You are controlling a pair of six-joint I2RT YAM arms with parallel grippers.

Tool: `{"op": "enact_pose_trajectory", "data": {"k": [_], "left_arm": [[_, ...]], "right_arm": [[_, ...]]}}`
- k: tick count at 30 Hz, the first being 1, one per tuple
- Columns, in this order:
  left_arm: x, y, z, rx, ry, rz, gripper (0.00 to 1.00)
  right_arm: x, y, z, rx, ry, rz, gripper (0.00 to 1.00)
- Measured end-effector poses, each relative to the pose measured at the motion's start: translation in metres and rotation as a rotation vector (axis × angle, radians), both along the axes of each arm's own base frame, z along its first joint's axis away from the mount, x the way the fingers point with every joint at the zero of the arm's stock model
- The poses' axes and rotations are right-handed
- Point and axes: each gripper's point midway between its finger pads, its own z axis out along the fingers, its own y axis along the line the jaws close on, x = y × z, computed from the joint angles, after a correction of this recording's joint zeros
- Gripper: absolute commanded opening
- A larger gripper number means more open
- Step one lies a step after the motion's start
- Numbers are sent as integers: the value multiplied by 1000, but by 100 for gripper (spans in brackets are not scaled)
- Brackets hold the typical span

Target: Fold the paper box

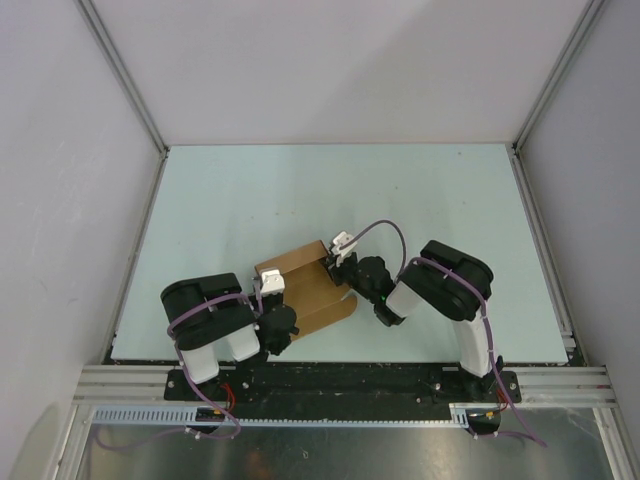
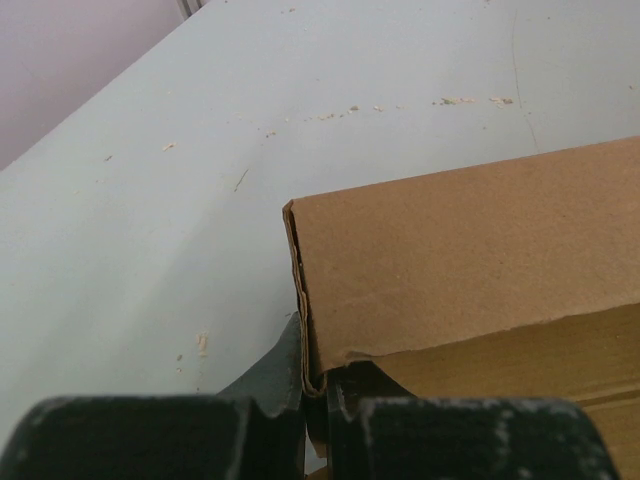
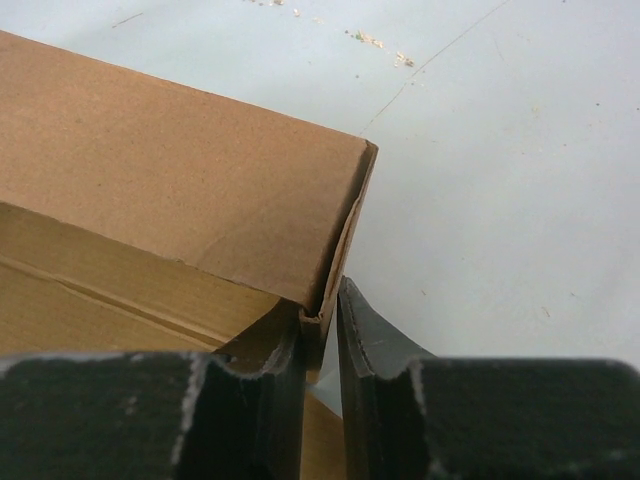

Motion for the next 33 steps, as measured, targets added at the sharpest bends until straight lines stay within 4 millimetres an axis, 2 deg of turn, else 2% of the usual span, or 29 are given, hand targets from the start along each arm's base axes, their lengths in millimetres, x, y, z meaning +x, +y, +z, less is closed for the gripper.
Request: {"op": "enact_pose_trajectory", "data": {"k": [9, 12, 15, 22, 24, 27, 28, 31, 33], "left_arm": [[-1, -1, 0, 1, -1, -4, 1], [-2, -2, 0, 1, -1, -7, 1], [-2, -3, 0, 1, -1, -11, 1], [-3, -6, 1, 0, -2, -21, 4], [-3, -6, 1, 0, -3, -21, 14], [-3, -7, 1, 6, -1, -22, 33], [-4, -8, 0, 15, 3, -28, 45], [-4, -14, 0, 33, 12, -52, 61], [-4, -17, 2, 38, 12, -61, 65]], "right_arm": [[1, -1, 1, -20, -25, -46, 0], [1, -2, 1, -27, -31, -61, 3], [1, -3, 0, -29, -32, -76, 0], [2, -5, 1, -33, -37, -118, 0], [2, -6, 1, -33, -38, -121, 6], [2, -6, 1, -33, -39, -123, 4], [2, -6, 2, -30, -40, -123, 3], [1, -4, 3, -26, -45, -116, 1], [0, -3, 3, -26, -45, -109, 0]]}}
